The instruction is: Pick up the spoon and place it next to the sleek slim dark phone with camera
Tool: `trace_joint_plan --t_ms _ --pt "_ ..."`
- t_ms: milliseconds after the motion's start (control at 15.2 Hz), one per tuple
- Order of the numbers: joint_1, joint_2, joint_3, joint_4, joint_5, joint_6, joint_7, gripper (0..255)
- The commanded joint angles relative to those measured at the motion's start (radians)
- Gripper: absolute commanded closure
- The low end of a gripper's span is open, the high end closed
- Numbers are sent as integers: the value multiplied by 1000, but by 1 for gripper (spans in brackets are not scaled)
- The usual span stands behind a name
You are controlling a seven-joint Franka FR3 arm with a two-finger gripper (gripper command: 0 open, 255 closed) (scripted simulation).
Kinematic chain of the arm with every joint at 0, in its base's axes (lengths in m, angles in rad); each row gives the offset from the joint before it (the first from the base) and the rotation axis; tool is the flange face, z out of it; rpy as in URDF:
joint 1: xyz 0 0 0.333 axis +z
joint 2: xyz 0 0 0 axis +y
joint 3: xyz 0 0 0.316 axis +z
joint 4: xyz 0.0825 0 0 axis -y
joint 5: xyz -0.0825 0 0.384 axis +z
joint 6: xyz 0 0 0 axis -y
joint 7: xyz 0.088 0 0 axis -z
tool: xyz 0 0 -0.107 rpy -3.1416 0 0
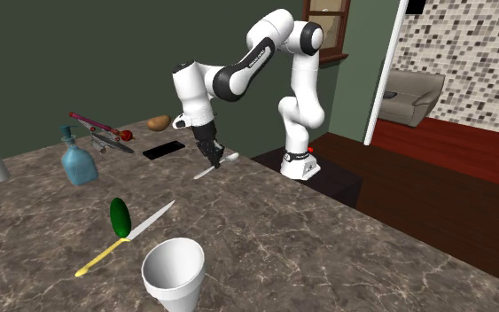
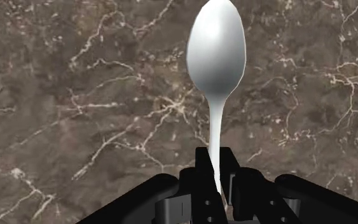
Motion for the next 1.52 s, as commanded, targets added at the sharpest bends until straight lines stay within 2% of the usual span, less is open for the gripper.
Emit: trace_joint_plan --t_ms 0,660,1254,1452 --pt "-23 -37 -23 -38 -2 -5 -46 255" --pt "-141 -110 -157 -115 -56 -25 -275 255" --pt "-252 -89 -286 -86 -119 -45 -488 255" --pt "-252 -74 -286 -111 -117 -5 -490 255"
